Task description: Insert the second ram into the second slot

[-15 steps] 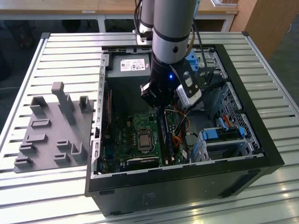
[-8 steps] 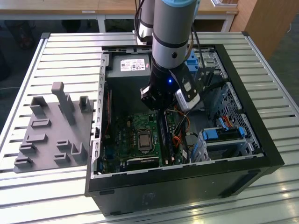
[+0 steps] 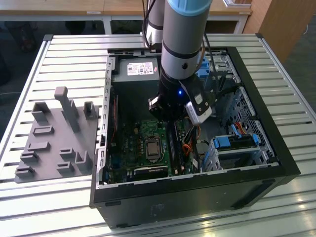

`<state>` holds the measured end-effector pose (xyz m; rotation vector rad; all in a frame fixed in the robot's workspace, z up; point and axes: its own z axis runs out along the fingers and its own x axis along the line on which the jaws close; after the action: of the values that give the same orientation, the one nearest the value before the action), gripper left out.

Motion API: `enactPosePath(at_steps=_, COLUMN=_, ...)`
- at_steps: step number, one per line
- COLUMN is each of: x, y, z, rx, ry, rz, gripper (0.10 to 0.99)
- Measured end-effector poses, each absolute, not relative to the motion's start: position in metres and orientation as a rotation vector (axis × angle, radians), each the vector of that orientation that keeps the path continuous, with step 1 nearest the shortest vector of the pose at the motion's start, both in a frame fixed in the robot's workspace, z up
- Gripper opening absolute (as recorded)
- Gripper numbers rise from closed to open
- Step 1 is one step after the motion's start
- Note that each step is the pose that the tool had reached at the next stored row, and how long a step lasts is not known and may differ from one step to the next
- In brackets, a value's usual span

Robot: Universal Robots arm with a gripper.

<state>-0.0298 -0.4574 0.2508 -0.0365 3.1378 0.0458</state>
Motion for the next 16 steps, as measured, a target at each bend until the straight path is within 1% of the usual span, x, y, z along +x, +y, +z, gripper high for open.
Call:
enactPosePath(at_steps=8, x=-0.025, y=-0.458, z=0.238, rx=-0.028, ry=3.139, rz=0.046, gripper=0.137)
enactPosePath(at_steps=16, x=-0.024, y=-0.459, z=0.236, rx=-0.028, ry=3.141, rz=0.046, gripper=0.137)
